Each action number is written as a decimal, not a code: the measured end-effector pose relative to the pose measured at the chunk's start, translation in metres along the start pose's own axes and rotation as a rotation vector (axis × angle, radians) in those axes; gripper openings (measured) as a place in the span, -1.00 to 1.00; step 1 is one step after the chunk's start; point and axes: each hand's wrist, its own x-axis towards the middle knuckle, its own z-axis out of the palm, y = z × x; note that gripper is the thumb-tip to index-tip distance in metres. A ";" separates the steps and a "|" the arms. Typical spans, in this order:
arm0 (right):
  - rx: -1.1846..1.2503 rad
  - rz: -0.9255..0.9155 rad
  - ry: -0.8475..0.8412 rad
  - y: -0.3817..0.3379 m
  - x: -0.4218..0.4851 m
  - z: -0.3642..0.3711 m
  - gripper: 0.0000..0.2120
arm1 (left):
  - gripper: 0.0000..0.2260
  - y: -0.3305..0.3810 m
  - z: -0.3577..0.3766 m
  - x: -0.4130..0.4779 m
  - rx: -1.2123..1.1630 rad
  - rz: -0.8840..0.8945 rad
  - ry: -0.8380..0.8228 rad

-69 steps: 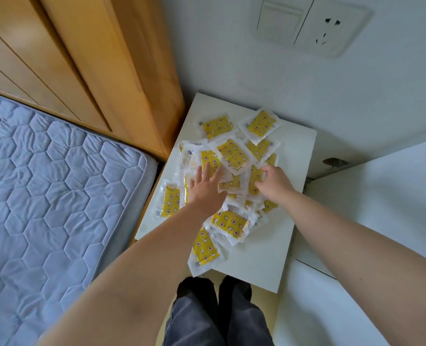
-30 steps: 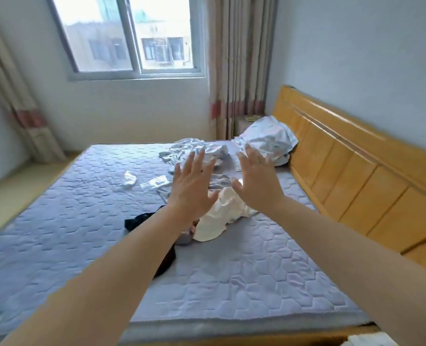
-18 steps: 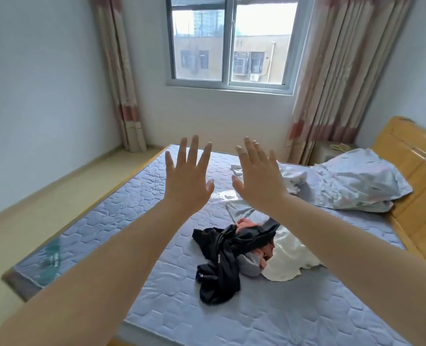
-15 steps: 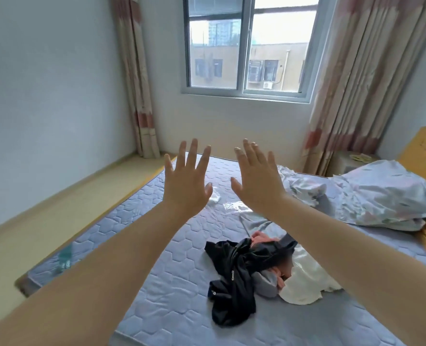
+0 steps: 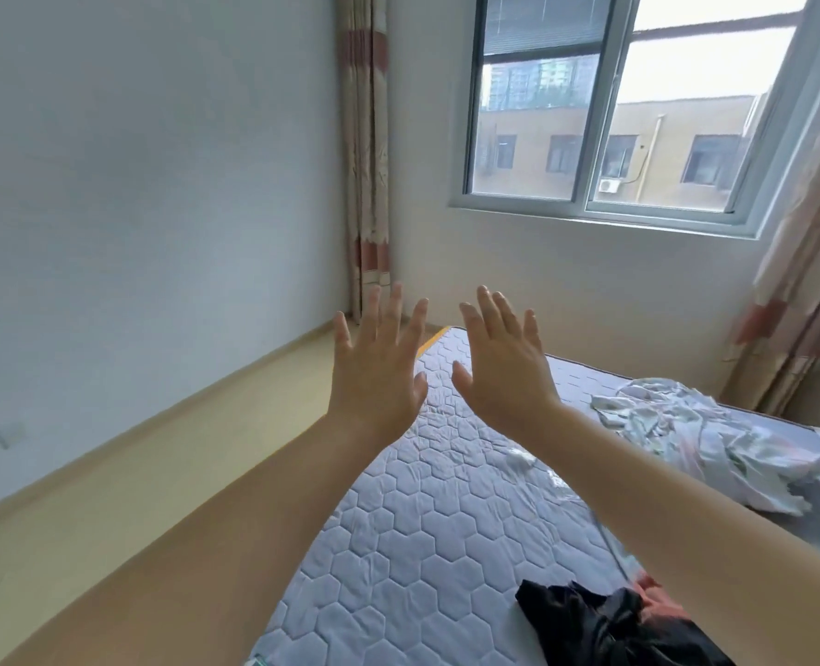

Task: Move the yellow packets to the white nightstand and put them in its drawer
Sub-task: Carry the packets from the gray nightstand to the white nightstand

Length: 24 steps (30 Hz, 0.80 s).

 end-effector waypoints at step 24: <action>0.104 -0.031 0.065 -0.433 0.332 0.165 -0.37 | -0.32 -0.550 0.121 0.073 0.044 -0.044 -0.013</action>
